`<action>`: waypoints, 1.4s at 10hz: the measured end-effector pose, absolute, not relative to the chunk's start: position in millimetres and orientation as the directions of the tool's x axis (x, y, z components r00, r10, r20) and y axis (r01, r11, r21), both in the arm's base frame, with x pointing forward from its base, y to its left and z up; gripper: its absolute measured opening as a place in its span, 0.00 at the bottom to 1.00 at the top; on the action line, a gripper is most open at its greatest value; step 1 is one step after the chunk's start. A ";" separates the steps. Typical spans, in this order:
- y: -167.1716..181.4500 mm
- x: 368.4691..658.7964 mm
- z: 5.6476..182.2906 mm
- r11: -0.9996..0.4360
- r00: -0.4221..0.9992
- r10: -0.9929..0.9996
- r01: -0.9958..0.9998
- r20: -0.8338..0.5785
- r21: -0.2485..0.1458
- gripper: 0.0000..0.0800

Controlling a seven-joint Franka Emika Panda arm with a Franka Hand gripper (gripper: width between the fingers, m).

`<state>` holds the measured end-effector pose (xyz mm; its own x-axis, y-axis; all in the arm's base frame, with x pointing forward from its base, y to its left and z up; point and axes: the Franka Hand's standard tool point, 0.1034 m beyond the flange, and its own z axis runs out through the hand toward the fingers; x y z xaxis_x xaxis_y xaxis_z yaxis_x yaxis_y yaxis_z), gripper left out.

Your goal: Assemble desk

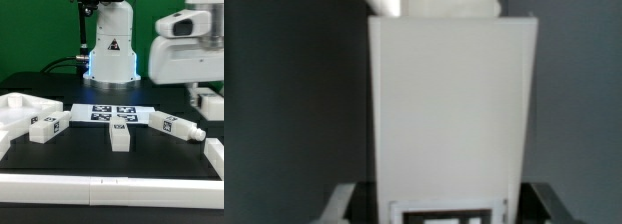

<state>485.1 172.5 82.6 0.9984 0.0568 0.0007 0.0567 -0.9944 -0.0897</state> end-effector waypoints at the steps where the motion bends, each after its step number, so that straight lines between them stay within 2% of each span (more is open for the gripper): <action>1: 186.0 465.2 74.8 -0.994 0.997 0.075 0.074 -0.007 -0.085 0.35; 5: 181.3 472.2 76.0 -0.994 0.998 0.067 0.067 0.007 -0.089 0.35; 7: 197.3 434.8 55.2 -0.993 0.997 0.076 0.077 0.020 -0.090 0.35; 11: 200.5 414.5 22.1 -0.992 0.996 0.092 0.093 0.012 -0.091 0.35; 14: 199.0 412.0 20.5 -0.992 0.996 0.091 0.091 0.007 -0.089 0.35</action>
Offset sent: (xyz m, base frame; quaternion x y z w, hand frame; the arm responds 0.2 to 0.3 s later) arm 0.0000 0.0000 0.0000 0.0000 0.0000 0.0000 1.0000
